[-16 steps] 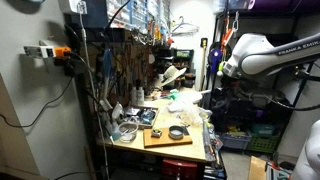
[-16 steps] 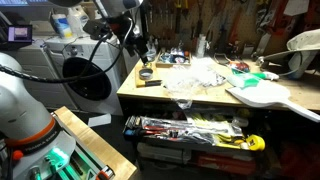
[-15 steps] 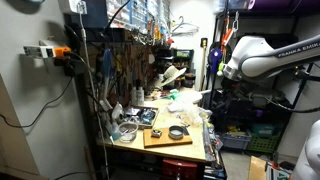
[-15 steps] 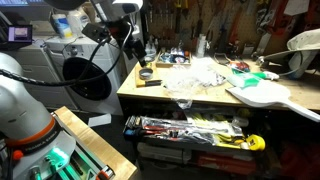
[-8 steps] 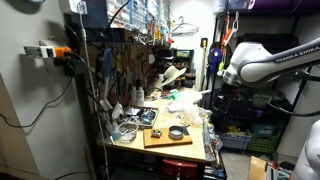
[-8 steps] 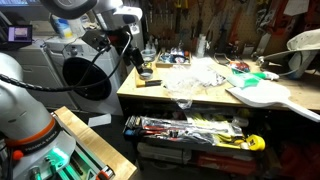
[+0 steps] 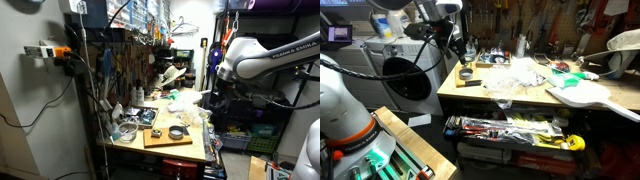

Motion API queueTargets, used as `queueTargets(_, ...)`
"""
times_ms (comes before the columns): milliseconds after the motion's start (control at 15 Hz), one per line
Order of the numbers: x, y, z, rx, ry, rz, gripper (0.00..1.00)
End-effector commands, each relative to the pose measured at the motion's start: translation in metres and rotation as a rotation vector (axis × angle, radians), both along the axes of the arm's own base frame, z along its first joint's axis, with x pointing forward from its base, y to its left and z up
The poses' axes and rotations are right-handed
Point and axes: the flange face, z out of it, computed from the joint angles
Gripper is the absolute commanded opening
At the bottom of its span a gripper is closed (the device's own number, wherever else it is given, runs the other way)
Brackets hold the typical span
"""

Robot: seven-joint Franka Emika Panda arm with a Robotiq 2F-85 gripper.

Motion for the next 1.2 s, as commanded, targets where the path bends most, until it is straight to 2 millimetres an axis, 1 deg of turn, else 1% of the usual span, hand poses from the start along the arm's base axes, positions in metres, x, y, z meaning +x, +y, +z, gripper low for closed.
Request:
queueTargets(0,0.037,0.034,-0.014,-0.017,0.073,0.171,1.00)
queueTargets(133,0.052,0.051,-0.029,-0.024,0.108,0.254,1.00)
queueTargets(267,0.065,0.062,-0.047,-0.034,0.127,0.328,1.00)
queueTargets(533,0.094,0.093,-0.078,-0.083,0.100,0.532,1.00)
queueTargets(667,0.105,0.106,-0.091,-0.104,0.086,0.625,1.00)
queueTargets(867,0.119,0.114,-0.109,-0.122,0.060,0.723,1.00)
queueTargets(1133,0.128,0.118,-0.130,-0.087,0.053,0.797,1.00)
